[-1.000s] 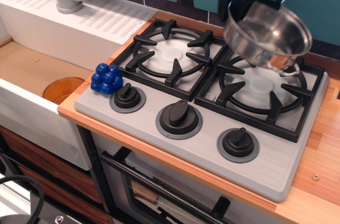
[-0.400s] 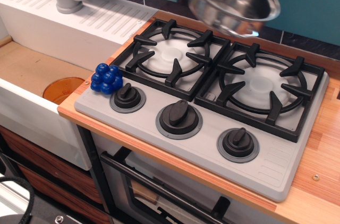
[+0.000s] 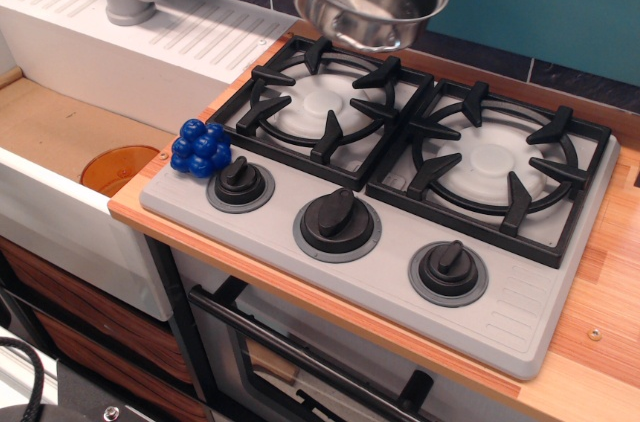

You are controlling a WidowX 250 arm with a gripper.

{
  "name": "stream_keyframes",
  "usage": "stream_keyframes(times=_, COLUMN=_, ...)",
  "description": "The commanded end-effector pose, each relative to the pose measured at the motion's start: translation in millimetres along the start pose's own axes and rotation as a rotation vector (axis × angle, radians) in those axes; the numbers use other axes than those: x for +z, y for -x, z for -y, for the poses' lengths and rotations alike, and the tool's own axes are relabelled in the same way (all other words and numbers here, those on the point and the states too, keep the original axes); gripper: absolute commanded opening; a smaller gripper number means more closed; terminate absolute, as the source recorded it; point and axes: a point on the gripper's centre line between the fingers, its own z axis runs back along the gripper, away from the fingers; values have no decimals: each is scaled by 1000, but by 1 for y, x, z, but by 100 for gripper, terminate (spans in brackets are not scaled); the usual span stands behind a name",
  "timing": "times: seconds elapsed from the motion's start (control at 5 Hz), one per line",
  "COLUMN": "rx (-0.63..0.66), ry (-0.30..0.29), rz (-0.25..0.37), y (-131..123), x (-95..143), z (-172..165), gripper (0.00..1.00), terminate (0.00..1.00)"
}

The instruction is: Put pan on stove and put blueberry in pan

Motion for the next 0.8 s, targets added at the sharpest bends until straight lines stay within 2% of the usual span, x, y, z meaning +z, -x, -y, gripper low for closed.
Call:
stream_keyframes(times=0.0, rx=21, ry=-1, rz=66, y=-1, x=-17, z=-30, gripper=0, terminate=0)
stream_keyframes(times=0.2, rx=35, ry=9, rz=69, y=3, x=-31, z=-32, gripper=0, terminate=0)
stream_keyframes(times=0.6, rx=28, ry=36, rz=135, y=4, x=-66, z=-36, gripper=0, terminate=0)
